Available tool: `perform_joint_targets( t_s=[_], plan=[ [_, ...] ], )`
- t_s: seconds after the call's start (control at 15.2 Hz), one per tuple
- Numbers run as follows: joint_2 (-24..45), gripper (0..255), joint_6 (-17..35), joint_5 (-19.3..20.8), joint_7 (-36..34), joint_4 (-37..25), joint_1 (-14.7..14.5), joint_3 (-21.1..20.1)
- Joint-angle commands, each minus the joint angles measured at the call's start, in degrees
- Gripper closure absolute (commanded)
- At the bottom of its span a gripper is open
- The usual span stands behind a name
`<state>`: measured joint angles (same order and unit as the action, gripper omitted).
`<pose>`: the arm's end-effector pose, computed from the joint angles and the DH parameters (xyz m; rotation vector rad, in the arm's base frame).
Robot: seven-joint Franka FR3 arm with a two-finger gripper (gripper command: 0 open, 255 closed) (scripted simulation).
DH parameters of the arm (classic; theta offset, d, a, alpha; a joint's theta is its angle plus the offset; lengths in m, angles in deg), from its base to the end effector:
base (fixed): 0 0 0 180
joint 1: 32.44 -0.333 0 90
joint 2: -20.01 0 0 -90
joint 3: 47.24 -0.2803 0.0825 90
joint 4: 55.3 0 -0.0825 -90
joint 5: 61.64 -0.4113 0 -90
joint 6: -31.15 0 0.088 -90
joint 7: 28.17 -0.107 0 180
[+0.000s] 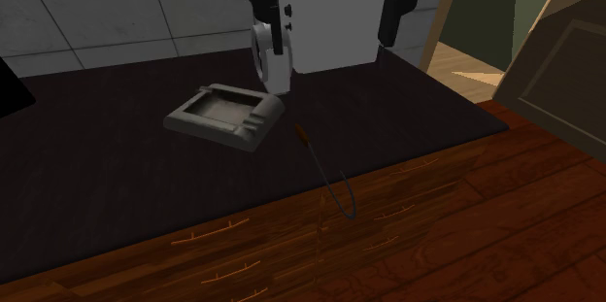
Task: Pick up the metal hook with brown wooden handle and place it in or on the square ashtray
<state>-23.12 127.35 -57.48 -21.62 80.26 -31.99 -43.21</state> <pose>0.3764 -0.0402 0.5572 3.1089 0.0918 0.0969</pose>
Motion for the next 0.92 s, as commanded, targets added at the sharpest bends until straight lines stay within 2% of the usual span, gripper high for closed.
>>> perform_joint_targets(
  t_s=[0.0, 0.4, 0.86],
  plan=[
    [0.0, 0, 0.0, 0.0, 0.0, 0.0, 0.0, 0.0],
    [5.3, 0, 14.5, 1.3, 3.3, 7.0, -1.2, 1.3],
    [16.1, 0, 32.0, 2.4, 7.2, 11.1, -2.8, 2.8]
  ],
)
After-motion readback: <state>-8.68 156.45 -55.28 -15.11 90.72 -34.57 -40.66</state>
